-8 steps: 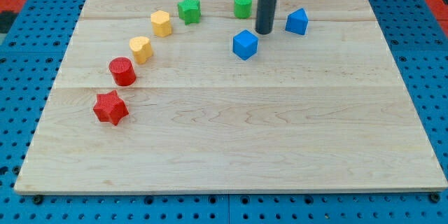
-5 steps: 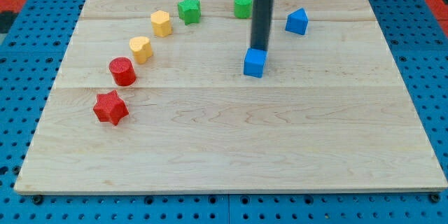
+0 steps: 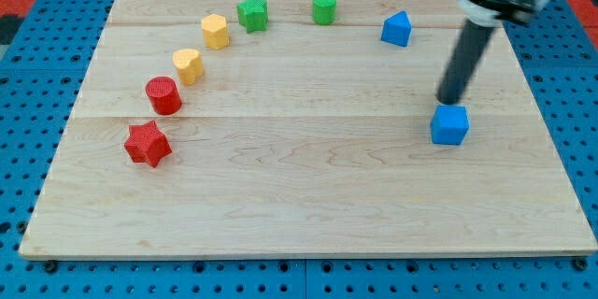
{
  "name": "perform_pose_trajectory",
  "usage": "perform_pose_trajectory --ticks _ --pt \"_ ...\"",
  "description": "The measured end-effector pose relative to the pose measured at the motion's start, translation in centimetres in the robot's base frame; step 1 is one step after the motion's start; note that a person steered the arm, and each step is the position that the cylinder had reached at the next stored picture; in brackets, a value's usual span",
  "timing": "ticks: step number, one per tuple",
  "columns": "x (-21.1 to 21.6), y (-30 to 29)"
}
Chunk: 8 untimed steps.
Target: Place blue triangle above the blue cube
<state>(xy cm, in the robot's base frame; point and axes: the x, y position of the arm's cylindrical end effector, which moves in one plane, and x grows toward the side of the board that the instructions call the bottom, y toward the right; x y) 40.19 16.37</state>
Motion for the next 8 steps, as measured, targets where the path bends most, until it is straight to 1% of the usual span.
perform_pose_trajectory --ticks 1,2,3,4,5,6,7,8 --pt "-5.9 3.7" --pt "-12.7 4.8" --pt "-13.6 -2.6" --pt "-11.2 -4.6" --pt "-9.6 -5.2" --pt "-11.8 -7.0" --pt "-10.7 -9.1" --pt "-8.2 -9.3"
